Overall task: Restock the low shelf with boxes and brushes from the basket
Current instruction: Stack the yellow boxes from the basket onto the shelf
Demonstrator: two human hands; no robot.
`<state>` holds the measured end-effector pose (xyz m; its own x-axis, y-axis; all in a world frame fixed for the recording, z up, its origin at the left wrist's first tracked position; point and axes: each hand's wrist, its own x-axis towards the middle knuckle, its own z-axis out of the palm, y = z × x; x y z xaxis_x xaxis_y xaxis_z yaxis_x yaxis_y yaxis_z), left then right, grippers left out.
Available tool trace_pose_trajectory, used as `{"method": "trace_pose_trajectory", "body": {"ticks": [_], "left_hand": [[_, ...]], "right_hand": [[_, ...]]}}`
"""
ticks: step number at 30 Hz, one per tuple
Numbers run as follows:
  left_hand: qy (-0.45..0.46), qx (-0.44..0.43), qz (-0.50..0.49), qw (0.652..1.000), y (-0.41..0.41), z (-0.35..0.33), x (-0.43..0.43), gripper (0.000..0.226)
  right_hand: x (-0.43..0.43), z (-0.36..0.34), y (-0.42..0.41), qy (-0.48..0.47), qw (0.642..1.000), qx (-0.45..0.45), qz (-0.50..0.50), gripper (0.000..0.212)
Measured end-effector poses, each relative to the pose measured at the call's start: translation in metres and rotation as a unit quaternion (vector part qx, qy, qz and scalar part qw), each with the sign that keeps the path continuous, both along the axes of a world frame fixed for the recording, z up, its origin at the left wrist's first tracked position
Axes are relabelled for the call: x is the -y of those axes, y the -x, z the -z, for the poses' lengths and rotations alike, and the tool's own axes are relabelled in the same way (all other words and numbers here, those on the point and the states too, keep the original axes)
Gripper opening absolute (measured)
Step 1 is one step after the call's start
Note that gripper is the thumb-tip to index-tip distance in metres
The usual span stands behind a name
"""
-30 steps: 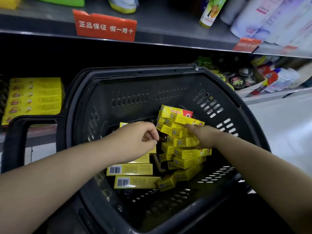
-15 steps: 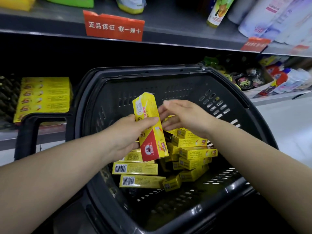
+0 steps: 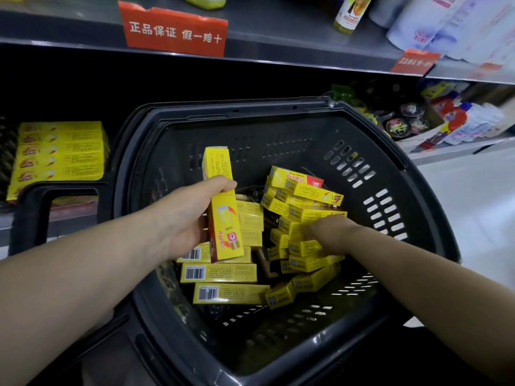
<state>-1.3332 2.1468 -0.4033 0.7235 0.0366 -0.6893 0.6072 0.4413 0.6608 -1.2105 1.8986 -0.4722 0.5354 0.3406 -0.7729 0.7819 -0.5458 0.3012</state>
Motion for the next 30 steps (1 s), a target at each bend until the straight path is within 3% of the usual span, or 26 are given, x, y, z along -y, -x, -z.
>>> {"method": "trace_pose_trajectory", "body": {"ticks": [3, 5, 6, 8, 9, 10, 14, 17, 18, 19, 20, 21, 22, 23, 24, 26, 30], "left_hand": [[-0.005, -0.002, -0.011, 1.0, -0.001, -0.002, 0.0, 0.017], [-0.007, -0.003, -0.009, 1.0, -0.001, -0.002, 0.0, 0.021], [-0.007, 0.0, -0.004, 1.0, 0.0, -0.001, 0.001, 0.023], [-0.007, 0.012, 0.021, 1.0, 0.001, 0.0, 0.003, 0.028], [-0.008, 0.019, 0.032, 0.999, 0.002, 0.0, 0.005, 0.032], [-0.012, 0.024, 0.04, 0.999, 0.002, 0.001, 0.007, 0.037], [-0.017, 0.042, 0.067, 0.997, 0.004, 0.003, 0.007, 0.046], [-0.03, 0.046, 0.055, 0.997, 0.005, 0.005, 0.004, 0.046], [-0.038, 0.044, 0.04, 0.998, 0.004, 0.006, 0.003, 0.046], [-0.044, 0.04, 0.024, 0.998, 0.003, 0.007, 0.002, 0.046], [-0.047, 0.036, 0.014, 0.998, 0.002, 0.008, 0.001, 0.046], [-0.048, 0.033, 0.009, 0.998, 0.001, 0.008, 0.0, 0.045], [-0.05, 0.031, 0.01, 0.998, 0.0, 0.009, 0.0, 0.045], [-0.052, 0.031, 0.013, 0.998, 0.0, 0.01, -0.001, 0.045], [-0.053, 0.031, 0.016, 0.998, 0.0, 0.011, -0.002, 0.045], [-0.057, 0.03, 0.02, 0.998, 0.0, 0.013, -0.002, 0.046], [-0.065, 0.028, 0.032, 0.997, 0.0, 0.015, -0.003, 0.05]], "right_hand": [[-0.021, -0.023, 0.007, -0.071, 0.997, 0.017, -0.012, 0.043], [-0.041, -0.047, 0.017, -0.258, 0.964, 0.027, 0.063, 0.023], [-0.053, -0.06, 0.024, -0.362, 0.922, 0.002, 0.137, 0.023], [-0.076, -0.082, 0.04, -0.499, 0.799, -0.116, 0.314, 0.023], [-0.085, -0.089, 0.047, -0.52, 0.75, -0.163, 0.375, 0.019], [-0.09, -0.092, 0.052, -0.525, 0.729, -0.177, 0.402, 0.016], [-0.099, -0.088, 0.06, -0.559, 0.704, -0.139, 0.415, 0.02], [-0.095, -0.089, 0.051, -0.574, 0.67, -0.202, 0.426, 0.014], [-0.09, -0.087, 0.044, -0.563, 0.67, -0.233, 0.424, 0.017], [-0.083, -0.082, 0.033, -0.539, 0.692, -0.242, 0.415, 0.02], [-0.072, -0.076, 0.023, -0.498, 0.746, -0.211, 0.389, 0.02], [-0.057, -0.067, 0.011, -0.432, 0.826, -0.14, 0.333, 0.02], [-0.041, -0.056, 0.0, -0.329, 0.906, -0.057, 0.262, 0.026], [-0.024, -0.045, -0.008, -0.219, 0.954, 0.001, 0.205, 0.04], [-0.009, -0.034, -0.012, -0.139, 0.974, 0.022, 0.18, 0.056], [0.008, -0.014, -0.012, -0.092, 0.978, 0.01, 0.187, 0.076], [0.005, 0.007, -0.015, -0.083, 0.983, 0.107, 0.124, 0.066]]}}
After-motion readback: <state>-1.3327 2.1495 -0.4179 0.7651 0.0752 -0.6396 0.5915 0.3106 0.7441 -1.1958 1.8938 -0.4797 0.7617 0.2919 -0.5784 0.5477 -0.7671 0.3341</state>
